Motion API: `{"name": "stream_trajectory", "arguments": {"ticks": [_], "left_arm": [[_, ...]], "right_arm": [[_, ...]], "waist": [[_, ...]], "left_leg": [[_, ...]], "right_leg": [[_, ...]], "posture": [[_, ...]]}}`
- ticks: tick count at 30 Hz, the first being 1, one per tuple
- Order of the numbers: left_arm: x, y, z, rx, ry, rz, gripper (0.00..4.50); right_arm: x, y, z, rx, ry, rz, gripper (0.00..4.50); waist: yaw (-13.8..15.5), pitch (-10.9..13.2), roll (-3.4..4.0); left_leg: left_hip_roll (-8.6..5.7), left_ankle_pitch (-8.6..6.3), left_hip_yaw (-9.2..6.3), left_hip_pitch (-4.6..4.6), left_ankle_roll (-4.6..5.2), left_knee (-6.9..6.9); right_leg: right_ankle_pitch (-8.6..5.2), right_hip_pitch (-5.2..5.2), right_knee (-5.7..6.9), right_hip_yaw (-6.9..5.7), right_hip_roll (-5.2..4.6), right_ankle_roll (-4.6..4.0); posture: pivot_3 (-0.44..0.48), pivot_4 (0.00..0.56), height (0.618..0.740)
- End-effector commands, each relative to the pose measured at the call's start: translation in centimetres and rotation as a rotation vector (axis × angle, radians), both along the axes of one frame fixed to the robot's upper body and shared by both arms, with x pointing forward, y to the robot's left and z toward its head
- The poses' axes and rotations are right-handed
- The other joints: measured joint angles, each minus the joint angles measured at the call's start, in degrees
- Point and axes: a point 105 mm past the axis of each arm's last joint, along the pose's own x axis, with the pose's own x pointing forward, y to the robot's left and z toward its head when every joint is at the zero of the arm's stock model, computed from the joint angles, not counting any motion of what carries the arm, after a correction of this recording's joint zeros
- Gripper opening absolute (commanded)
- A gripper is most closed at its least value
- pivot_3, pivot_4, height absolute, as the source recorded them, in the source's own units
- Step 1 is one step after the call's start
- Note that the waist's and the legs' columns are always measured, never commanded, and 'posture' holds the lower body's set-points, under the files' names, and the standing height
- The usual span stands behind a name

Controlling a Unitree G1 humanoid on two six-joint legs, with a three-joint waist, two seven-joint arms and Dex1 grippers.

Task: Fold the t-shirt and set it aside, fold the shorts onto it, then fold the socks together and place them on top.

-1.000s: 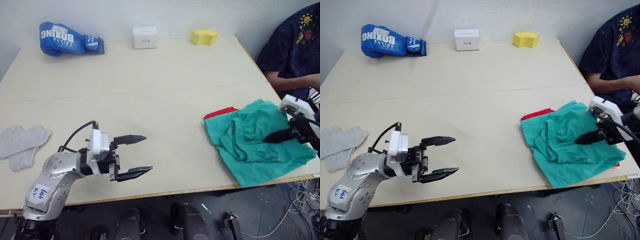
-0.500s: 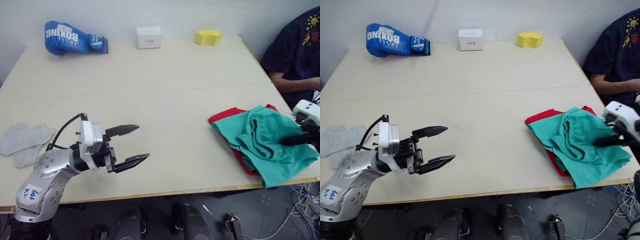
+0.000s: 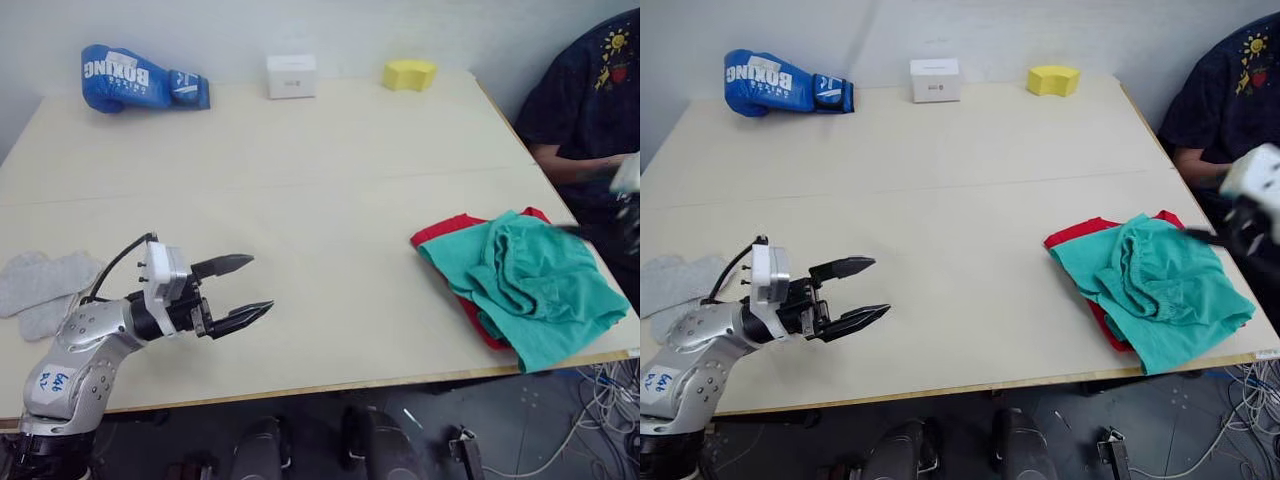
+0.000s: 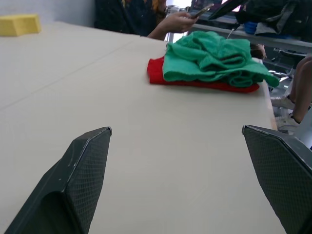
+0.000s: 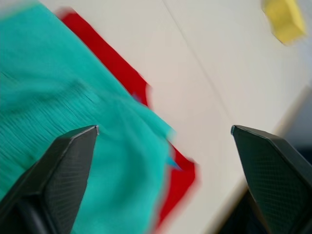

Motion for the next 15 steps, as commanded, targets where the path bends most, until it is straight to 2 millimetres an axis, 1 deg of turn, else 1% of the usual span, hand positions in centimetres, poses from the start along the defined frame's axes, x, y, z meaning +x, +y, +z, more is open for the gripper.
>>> {"name": "stream_trajectory", "arguments": {"ticks": [1, 2, 3, 4, 5, 6, 7, 9, 11, 13, 14, 15], "left_arm": [[0.0, 2.4, 0.5, 0.020, -0.049, 0.097, 4.50], [-0.2, 3.3, 0.5, 0.020, -0.047, 0.130, 4.50], [-0.5, 4.1, 0.4, 0.032, -0.050, 0.165, 4.50], [-0.9, 5.0, 0.2, 0.048, -0.050, 0.202, 4.50], [-1.5, 6.2, 0.0, 0.067, -0.048, 0.249, 4.50], [-1.9, 7.1, -0.2, 0.081, -0.049, 0.293, 4.50], [-2.4, 8.4, -0.4, 0.083, -0.043, 0.360, 4.50], [-3.7, 12.5, -0.9, 0.070, -0.043, 0.595, 4.50], [-6.1, 16.9, -1.6, 0.056, -0.037, 0.849, 4.50], [-9.3, 20.5, -2.3, 0.061, -0.030, 1.077, 4.50], [-10.7, 21.7, -2.4, 0.063, -0.035, 1.167, 4.50], [-11.8, 22.5, -2.5, 0.058, -0.036, 1.236, 4.50]], "right_arm": [[-1.1, 5.2, 1.8, 0.114, -0.099, 0.123, 4.45], [-1.1, 6.5, 1.3, 0.150, -0.116, 0.130, 4.45], [-1.2, 7.8, 0.9, 0.188, -0.139, 0.145, 4.45], [-1.5, 8.8, 0.5, 0.220, -0.160, 0.158, 4.45], [-1.8, 9.8, 0.0, 0.253, -0.190, 0.171, 4.45], [-2.1, 10.4, -0.4, 0.282, -0.205, 0.184, 4.45], [-2.7, 11.1, -1.1, 0.317, -0.209, 0.208, 4.45], [-4.4, 12.7, -2.9, 0.390, -0.187, 0.294, 4.45], [-5.8, 13.6, -4.6, 0.438, -0.187, 0.345, 4.45], [-6.6, 13.7, -5.9, 0.486, -0.179, 0.340, 4.45], [-6.8, 13.7, -6.2, 0.492, -0.189, 0.339, 4.45], [-7.1, 13.6, -6.4, 0.478, -0.222, 0.349, 4.45]], "waist": [[-0.43, 0.36, 0.55], [-0.46, 0.41, 0.64], [-0.36, 0.41, 0.63], [-0.24, 0.41, 0.64], [0.72, 0.42, 0.60], [1.37, 0.41, 0.58], [2.41, 0.41, 0.57], [3.72, 0.41, 0.57], [3.88, 0.37, 0.50], [3.73, 0.38, 0.35], [3.67, 0.39, 0.31], [3.56, 0.40, 0.29]], "left_leg": [[-0.42, 0.23, -0.81, -0.02, 0.17, -0.17], [-1.07, 0.63, -1.82, -0.07, 0.58, -0.66], [-1.65, 1.07, -2.61, -0.15, 0.70, -1.08], [-2.16, 1.44, -3.36, -0.29, 0.72, -1.29], [-2.40, 1.71, -3.84, -0.41, 0.65, -1.34], [-2.27, 1.63, -3.63, -0.41, 0.55, -1.23], [-2.27, 1.61, -3.63, -0.39, 0.54, -1.24], [-2.26, 1.40, -3.50, -0.43, 0.70, -1.05], [-2.22, 1.06, -3.40, -0.42, 0.88, -0.86], [-2.19, 0.83, -3.17, -0.40, 1.01, -0.81], [-2.19, 0.77, -3.00, -0.40, 1.10, -0.79], [-2.19, 0.71, -2.89, -0.38, 1.17, -0.79]], "right_leg": [[-0.05, 0.45, -0.26, -0.87, -0.39, 0.08], [-0.07, 0.98, -0.38, -1.81, -0.92, 0.17], [-0.12, 1.19, -0.40, -2.57, -1.45, 0.31], [-0.31, 1.32, -0.37, -3.19, -1.95, 0.58], [-0.46, 1.25, -0.26, -3.40, -2.18, 0.82], [-0.50, 1.21, -0.20, -3.06, -2.01, 0.83], [-0.50, 1.25, -0.28, -3.04, -1.97, 0.83], [-0.50, 1.24, -0.39, -2.91, -1.95, 0.80], [-0.50, 1.32, -0.46, -2.77, -1.95, 0.81], [-0.51, 1.34, -0.58, -2.59, -1.95, 0.88], [-0.48, 1.30, -0.62, -2.45, -1.96, 0.97], [-0.43, 1.29, -0.67, -2.33, -1.96, 1.06]], "posture": [[0.000, 0.150, 0.740], [0.000, 0.150, 0.740], [0.000, 0.150, 0.740], [0.000, 0.150, 0.740], [0.000, 0.150, 0.740], [0.000, 0.150, 0.740], [0.000, 0.150, 0.740], [0.000, 0.150, 0.740], [0.000, 0.150, 0.740], [0.000, 0.150, 0.740], [0.000, 0.150, 0.740], [0.000, 0.150, 0.740]]}}
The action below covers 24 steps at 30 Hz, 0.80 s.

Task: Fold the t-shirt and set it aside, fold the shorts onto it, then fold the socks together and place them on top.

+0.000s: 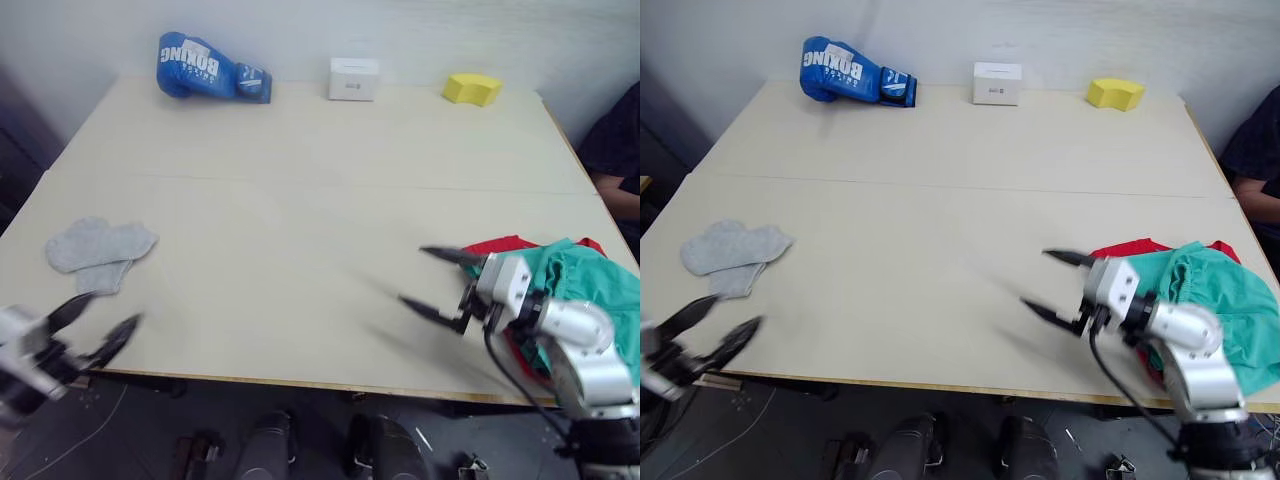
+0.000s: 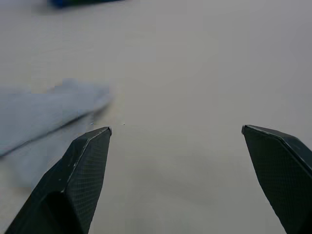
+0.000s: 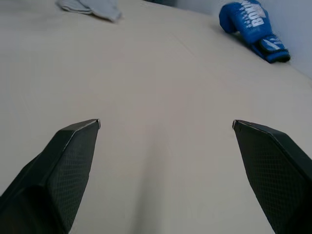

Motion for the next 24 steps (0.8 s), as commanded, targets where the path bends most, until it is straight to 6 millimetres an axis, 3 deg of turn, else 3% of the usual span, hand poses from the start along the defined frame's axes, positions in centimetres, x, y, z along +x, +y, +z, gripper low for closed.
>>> {"name": "stream_trajectory", "arguments": {"ticks": [1, 4, 7, 8, 9, 10, 11, 12, 13, 14, 15, 18, 19, 22, 24], "left_arm": [[-4.3, 3.6, 1.0, 0.051, -0.047, 0.286, 4.50], [-8.6, 4.3, -0.8, -0.016, 0.019, 0.462, 4.50], [-9.6, 4.4, -1.4, -0.040, 0.054, 0.516, 4.50], [-8.8, 4.1, -1.0, -0.039, 0.048, 0.480, 4.50], [-8.1, 3.8, -0.7, -0.035, 0.048, 0.445, 4.50], [-6.8, 3.4, -0.2, -0.023, 0.065, 0.394, 4.50], [-5.6, 3.0, 0.1, 0.001, 0.092, 0.339, 4.50], [-4.2, 2.6, 0.5, 0.024, 0.118, 0.287, 4.50], [-3.1, 2.3, 0.8, 0.035, 0.135, 0.253, 4.50], [-1.9, 2.0, 1.1, 0.035, 0.152, 0.221, 4.50], [-0.8, 1.8, 1.5, 0.045, 0.164, 0.204, 4.50], [2.1, 1.8, 2.3, 0.083, 0.215, 0.189, 4.50], [3.8, 1.3, 2.5, 0.090, 0.231, 0.158, 4.50], [7.1, 0.5, 2.5, 0.088, 0.273, 0.090, 4.50], [8.1, 0.9, 1.5, 0.112, 0.360, 0.075, 4.50]], "right_arm": [[-0.9, -0.2, 0.8, 0.018, -0.119, 0.010, 4.45], [-1.3, 0.6, 0.4, 0.053, -0.130, 0.022, 4.45], [-2.2, 1.9, 0.1, 0.043, -0.127, 0.111, 4.45], [-2.2, 2.1, 0.0, 0.044, -0.119, 0.118, 4.45], [-2.1, 2.1, -0.1, 0.044, -0.115, 0.120, 4.45], [-2.0, 2.2, 0.0, 0.045, -0.114, 0.120, 4.45], [-2.0, 2.3, 0.1, 0.051, -0.106, 0.124, 4.45], [-2.0, 2.6, 0.2, 0.052, -0.108, 0.136, 4.45], [-2.0, 2.7, 0.3, 0.049, -0.111, 0.148, 4.45], [-2.1, 2.9, 0.5, 0.049, -0.111, 0.158, 4.45], [-2.0, 3.0, 0.7, 0.050, -0.114, 0.163, 4.45], [-1.7, 3.2, 1.2, 0.053, -0.121, 0.164, 4.45], [-1.5, 3.2, 1.4, 0.058, -0.124, 0.156, 4.45], [-1.3, 3.3, 1.7, 0.059, -0.128, 0.148, 4.45], [-1.2, 3.4, 1.8, 0.054, -0.129, 0.148, 4.45]], "waist": [[-0.13, 0.02, -0.04], [-0.31, -0.03, -0.13], [-0.47, -0.06, -0.16], [-0.39, -0.14, -0.35], [-0.10, -0.25, -0.75], [0.05, -0.28, -2.04], [0.27, 0.08, -2.51], [0.56, -0.20, -2.57], [0.74, -0.10, -1.73], [0.66, -0.05, -1.37], [0.55, -0.07, -1.12], [-0.35, -0.25, -1.26], [-0.96, -0.32, -1.39], [-2.12, -0.37, -1.47], [-2.73, -0.36, -1.46]], "left_leg": [[0.00, -0.07, 0.13, 0.03, 0.10, 0.03], [0.13, -0.31, 0.28, 0.05, -0.11, 0.10], [0.63, -0.35, 0.25, -0.07, -0.09, -0.03], [0.86, -0.36, 0.21, -0.14, -0.11, -0.20], [0.92, -0.35, 0.48, -0.32, -0.14, -0.59], [0.99, -0.18, 1.56, 0.07, -0.40, -1.06], [1.14, -0.01, 3.55, 1.24, -0.71, -1.23], [0.98, -0.18, 3.50, 1.78, -2.03, -0.11], [0.84, -0.47, 2.32, 1.71, -2.35, 0.40], [0.61, -0.91, 0.39, 1.45, -2.55, 1.03], [0.66, -1.08, -0.14, 1.45, -2.53, 0.86], [0.78, -1.55, -0.22, 1.79, -1.78, 0.41], [0.76, -1.53, -0.14, 1.84, -1.73, 0.16], [0.74, -1.56, -0.04, 1.82, -1.71, -0.05], [0.75, -1.52, 0.02, 1.84, -1.68, -0.18]], "right_leg": [[0.08, 0.00, -0.08, 0.15, 0.00, 0.14], [0.22, 0.08, -0.55, 0.44, 0.13, 0.25], [0.30, 0.32, -1.48, 0.97, 0.88, -0.04], [-0.04, 0.45, -1.66, 1.60, 1.43, -0.76], [-0.45, 0.56, -0.93, 2.95, 1.96, -1.08], [-1.91, 0.59, 1.11, 5.28, 2.19, -1.09], [-4.44, 0.41, 2.73, 7.44, 1.99, -0.77], [-5.09, -0.32, 3.23, 7.87, 1.83, -0.96], [-4.95, -0.11, 3.02, 7.68, 2.23, -1.20], [-4.82, 0.35, 2.69, 7.16, 2.49, -1.31], [-4.78, 0.74, 2.44, 6.76, 2.66, -1.31], [-4.28, 1.82, 1.90, 6.55, 2.74, -0.84], [-3.80, 1.87, 1.72, 6.60, 2.73, -0.02], [-3.75, 1.80, 1.52, 6.64, 2.72, 0.06], [-3.75, 1.77, 1.48, 6.63, 2.73, 0.07]], "posture": [[0.000, 0.150, 0.740], [0.000, 0.150, 0.740], [0.000, 0.150, 0.740], [0.000, 0.150, 0.740], [0.000, 0.150, 0.740], [0.000, 0.150, 0.740], [0.000, 0.150, 0.740], [0.000, 0.150, 0.740], [0.000, 0.150, 0.740], [0.000, 0.150, 0.740], [0.000, 0.150, 0.740], [0.000, 0.150, 0.740], [0.000, 0.150, 0.740], [0.000, 0.150, 0.740], [0.000, 0.150, 0.740]]}}
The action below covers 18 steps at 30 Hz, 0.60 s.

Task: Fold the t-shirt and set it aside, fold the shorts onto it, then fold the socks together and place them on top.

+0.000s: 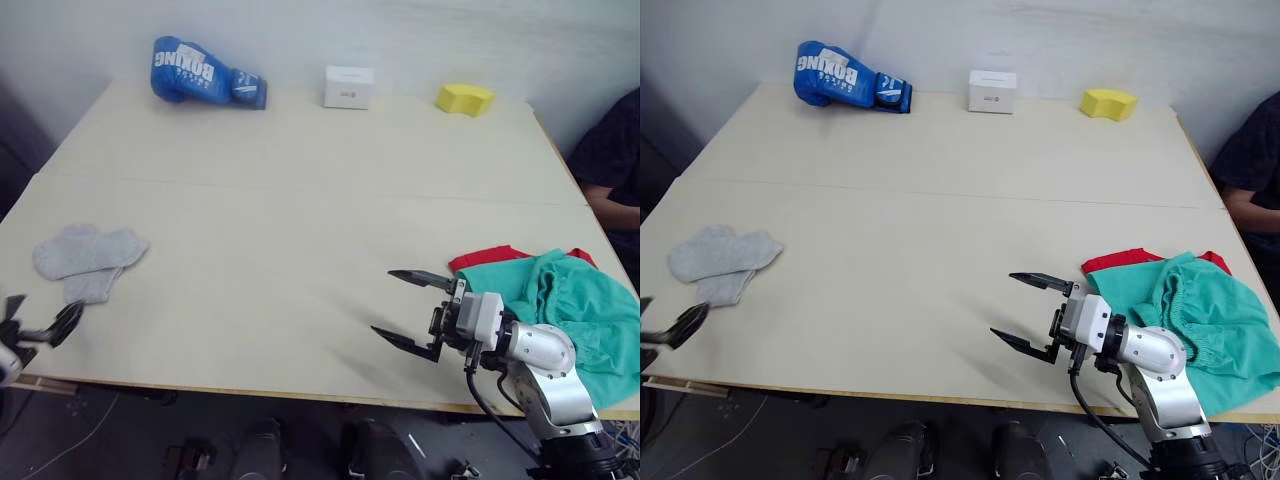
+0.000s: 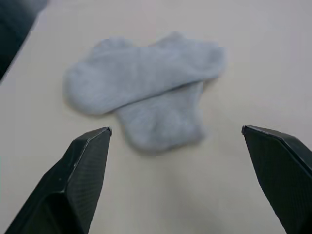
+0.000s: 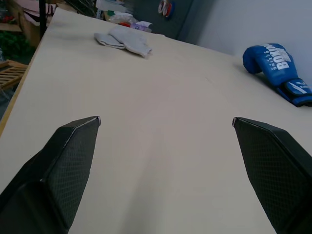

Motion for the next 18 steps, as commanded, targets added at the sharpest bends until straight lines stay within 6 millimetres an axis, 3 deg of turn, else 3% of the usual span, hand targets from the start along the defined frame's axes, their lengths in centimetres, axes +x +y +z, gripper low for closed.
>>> {"name": "stream_trajectory", "arguments": {"ticks": [1, 6, 11, 14, 18], "left_arm": [[0.8, 1.3, -1.9, 0.043, 0.151, 0.011, 4.50], [1.2, 3.4, -4.1, 0.013, 0.283, 0.077, 4.50], [2.1, 4.1, -5.8, -0.041, 0.300, 0.030, 3.02], [3.7, 1.2, -4.3, -0.047, 0.201, -0.151, 2.14], [3.5, -3.9, -4.3, 0.011, 0.254, -0.416, 0.84]], "right_arm": [[-0.1, 0.1, 1.2, 0.013, -0.038, 0.001, 4.45], [0.1, -0.2, 1.4, 0.014, -0.040, -0.025, 4.45], [0.1, -0.4, 1.2, 0.003, -0.037, -0.042, 4.50], [0.0, -0.9, 0.7, -0.015, -0.031, -0.063, 4.50], [-0.1, -1.4, 0.1, -0.034, -0.017, -0.086, 4.50]], "waist": [[-0.82, 0.01, 0.01], [-1.85, 0.01, 0.01], [-1.46, -0.01, 0.06], [-1.27, -0.01, 0.07], [-0.80, 0.00, 0.08]], "left_leg": [[0.02, 0.03, 0.01, 0.00, 0.02, -0.05], [0.12, 0.11, 0.16, 0.03, -0.06, -0.44], [0.15, 0.13, 0.15, 0.22, -0.35, -0.44], [0.14, 0.25, 0.15, 0.30, -0.50, -0.42], [0.15, 0.36, 0.13, 0.28, -0.55, -0.43]], "right_leg": [[-0.02, -0.03, -0.02, -0.01, 0.03, -0.01], [-0.03, -0.16, -0.18, 0.01, 0.17, -0.01], [-0.04, -0.11, 0.05, 0.03, 0.19, -0.03], [-0.01, -0.12, 0.26, 0.05, 0.16, -0.10], [0.06, -0.16, 0.27, 0.07, 0.12, -0.21]], "posture": [[0.000, 0.150, 0.740], [0.000, 0.150, 0.740], [0.000, 0.150, 0.740], [0.000, 0.150, 0.740], [0.000, 0.150, 0.740]]}}
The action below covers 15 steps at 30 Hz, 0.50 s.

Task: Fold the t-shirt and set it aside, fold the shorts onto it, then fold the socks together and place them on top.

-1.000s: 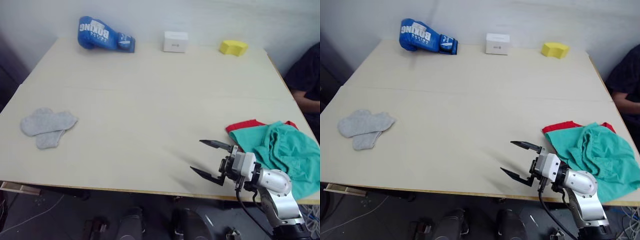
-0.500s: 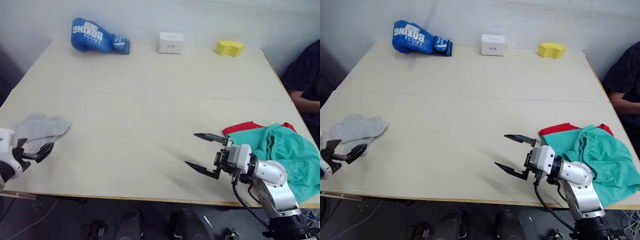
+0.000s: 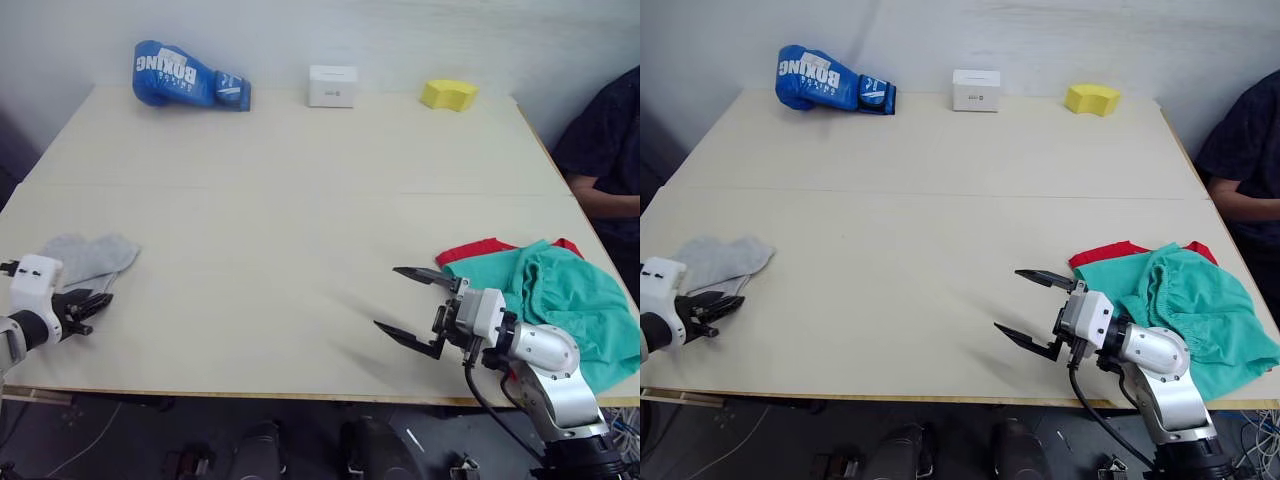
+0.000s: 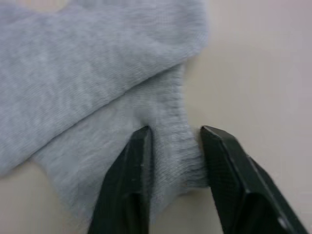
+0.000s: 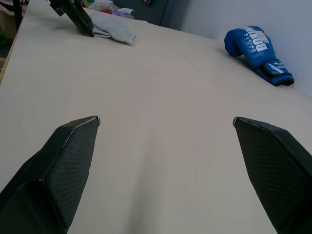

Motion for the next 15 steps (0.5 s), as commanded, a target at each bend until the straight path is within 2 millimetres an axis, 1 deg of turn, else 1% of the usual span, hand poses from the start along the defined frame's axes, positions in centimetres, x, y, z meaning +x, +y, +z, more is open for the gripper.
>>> {"name": "stream_trajectory", "arguments": {"ticks": [1, 2, 3, 4, 5, 6, 8, 10, 13, 15], "left_arm": [[-0.4, -4.8, 0.0, 0.029, 0.042, -0.245, 0.54], [-0.5, -6.5, 0.1, 0.020, 0.046, -0.299, 0.24], [-0.6, -8.8, 0.1, 0.002, 0.051, -0.367, 0.02], [-0.8, -11.2, 0.1, -0.015, 0.057, -0.442, 0.02], [-1.0, -13.0, 0.2, -0.030, 0.059, -0.497, 0.02], [-1.1, -14.0, 0.3, -0.037, 0.062, -0.527, 0.02], [-1.3, -17.5, -0.1, -0.078, 0.089, -0.626, 0.02], [-1.1, -20.8, -0.5, -0.111, 0.089, -0.697, 0.02], [-0.9, -24.2, -0.9, -0.168, 0.100, -0.739, 0.02], [-0.8, -25.7, -1.0, -0.200, 0.115, -0.754, 0.02]], "right_arm": [[-0.2, -0.4, 0.6, -0.014, -0.041, -0.014, 4.50], [-0.3, -0.6, 0.4, -0.021, -0.037, -0.017, 4.50], [-0.3, -0.7, 0.3, -0.028, -0.033, -0.020, 4.50], [-0.3, -0.9, 0.1, -0.040, -0.030, -0.023, 4.50], [-0.3, -1.1, 0.0, -0.051, -0.028, -0.029, 4.50], [-0.3, -1.2, 0.0, -0.057, -0.027, -0.032, 4.50], [0.1, -2.1, 0.1, -0.047, -0.023, -0.099, 4.50], [-0.2, -2.7, -0.3, -0.070, -0.014, -0.121, 4.50], [-1.0, -3.2, -0.7, -0.100, 0.009, -0.124, 4.50], [-1.1, -3.5, -0.9, -0.116, 0.016, -0.133, 4.50]], "waist": [[0.20, 0.00, 0.00], [0.26, 0.00, 0.00], [0.34, 0.00, 0.00], [0.46, 0.00, 0.01], [0.54, 0.00, 0.03], [0.54, 0.00, 0.03], [0.40, 0.00, 0.00], [0.54, 0.00, 0.04], [0.76, -0.01, 0.05], [0.51, 0.00, 0.04]], "left_leg": [[-0.01, 0.00, 0.00, 0.00, 0.00, 0.00], [-0.01, 0.00, 0.00, -0.07, 0.00, 0.00], [-0.03, 0.00, 0.00, -0.09, 0.01, -0.01], [-0.04, -0.01, -0.01, -0.16, 0.02, -0.01], [-0.09, -0.01, -0.01, -0.17, 0.04, -0.02], [-0.14, -0.01, -0.01, -0.19, 0.06, -0.02], [-0.15, 0.03, 0.00, -0.23, 0.14, -0.01], [-0.16, 0.23, 0.00, -0.22, 0.45, -0.01], [-0.20, 0.30, 0.00, -0.19, 0.53, 0.02], [-0.18, 0.31, -0.01, -0.16, 0.53, 0.09]], "right_leg": [[0.00, 0.00, -0.01, 0.01, -0.02, 0.00], [0.00, -0.05, -0.03, 0.01, -0.04, 0.00], [0.00, -0.06, -0.03, 0.01, -0.06, 0.00], [0.00, -0.10, -0.05, 0.01, -0.07, 0.00], [0.00, -0.11, -0.05, 0.01, -0.12, 0.00], [0.00, -0.11, -0.06, 0.01, -0.17, 0.00], [0.00, -0.12, -0.06, -0.01, -0.16, 0.02], [0.00, -0.11, -0.03, -0.02, -0.15, 0.03], [0.04, -0.01, -0.02, -0.05, -0.11, 0.10], [0.06, 0.05, -0.02, -0.04, -0.05, 0.15]], "posture": [[0.000, 0.150, 0.740], [0.000, 0.150, 0.740], [0.000, 0.150, 0.740], [0.000, 0.150, 0.740], [0.000, 0.150, 0.740], [0.000, 0.150, 0.740], [0.000, 0.150, 0.740], [0.000, 0.150, 0.740], [0.000, 0.150, 0.740], [0.000, 0.150, 0.740]]}}
